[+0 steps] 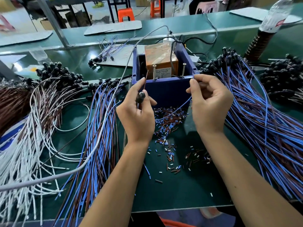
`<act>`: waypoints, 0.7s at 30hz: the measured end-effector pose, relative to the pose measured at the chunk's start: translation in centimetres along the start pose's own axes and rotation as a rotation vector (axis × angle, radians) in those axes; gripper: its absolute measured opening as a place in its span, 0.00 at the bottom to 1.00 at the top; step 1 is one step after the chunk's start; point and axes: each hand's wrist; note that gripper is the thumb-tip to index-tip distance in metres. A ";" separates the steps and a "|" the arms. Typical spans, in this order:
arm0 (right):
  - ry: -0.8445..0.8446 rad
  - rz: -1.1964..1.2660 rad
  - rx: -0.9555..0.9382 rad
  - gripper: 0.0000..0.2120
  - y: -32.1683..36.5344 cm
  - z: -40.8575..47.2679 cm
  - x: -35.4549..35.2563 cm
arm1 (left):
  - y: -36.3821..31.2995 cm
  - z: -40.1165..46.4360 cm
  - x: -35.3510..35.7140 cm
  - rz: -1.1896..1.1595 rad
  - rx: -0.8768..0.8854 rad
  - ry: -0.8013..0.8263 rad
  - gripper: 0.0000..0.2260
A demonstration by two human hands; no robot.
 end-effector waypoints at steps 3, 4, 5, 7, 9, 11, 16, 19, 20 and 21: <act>0.004 -0.061 -0.067 0.06 0.2 0.7 0.4 | -0.1 -0.2 0.1 -0.015 -0.018 0.037 0.15; 0.006 -0.076 -0.079 0.07 0.2 1.0 0.5 | -0.2 -0.2 0.2 -0.027 -0.024 0.042 0.15; 0.008 -0.092 -0.089 0.07 0.2 1.1 0.6 | -0.3 -0.2 0.1 -0.041 -0.031 0.045 0.15; 0.022 -0.119 -0.111 0.07 0.3 1.2 0.8 | -0.3 -0.2 0.1 -0.062 -0.041 0.051 0.15; 0.041 -0.126 -0.126 0.07 0.5 1.0 1.0 | -0.4 -0.1 0.1 -0.074 -0.050 0.059 0.15; 0.045 -0.120 -0.120 0.07 0.6 0.9 1.0 | -0.6 -0.3 0.1 -0.079 -0.061 0.062 0.16; 0.043 -0.113 -0.115 0.08 0.6 0.8 0.7 | -0.7 -0.3 0.1 -0.064 -0.093 0.076 0.13; 0.053 -0.126 -0.118 0.08 0.6 0.9 0.6 | -0.2 -0.3 0.2 -0.011 -0.192 0.099 0.12; 0.055 -0.131 -0.120 0.08 0.6 0.9 0.6 | 0.0 -0.4 0.2 0.007 -0.230 0.109 0.14; 0.055 -0.136 -0.124 0.08 0.6 0.9 0.5 | 0.0 -0.4 0.2 0.021 -0.234 0.108 0.14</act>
Point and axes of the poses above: each hand's wrist, its own z-axis towards the middle knuckle, its own x-axis out of the palm, y = z × x, and after that the axes turned 15 degrees about -x, right-handed
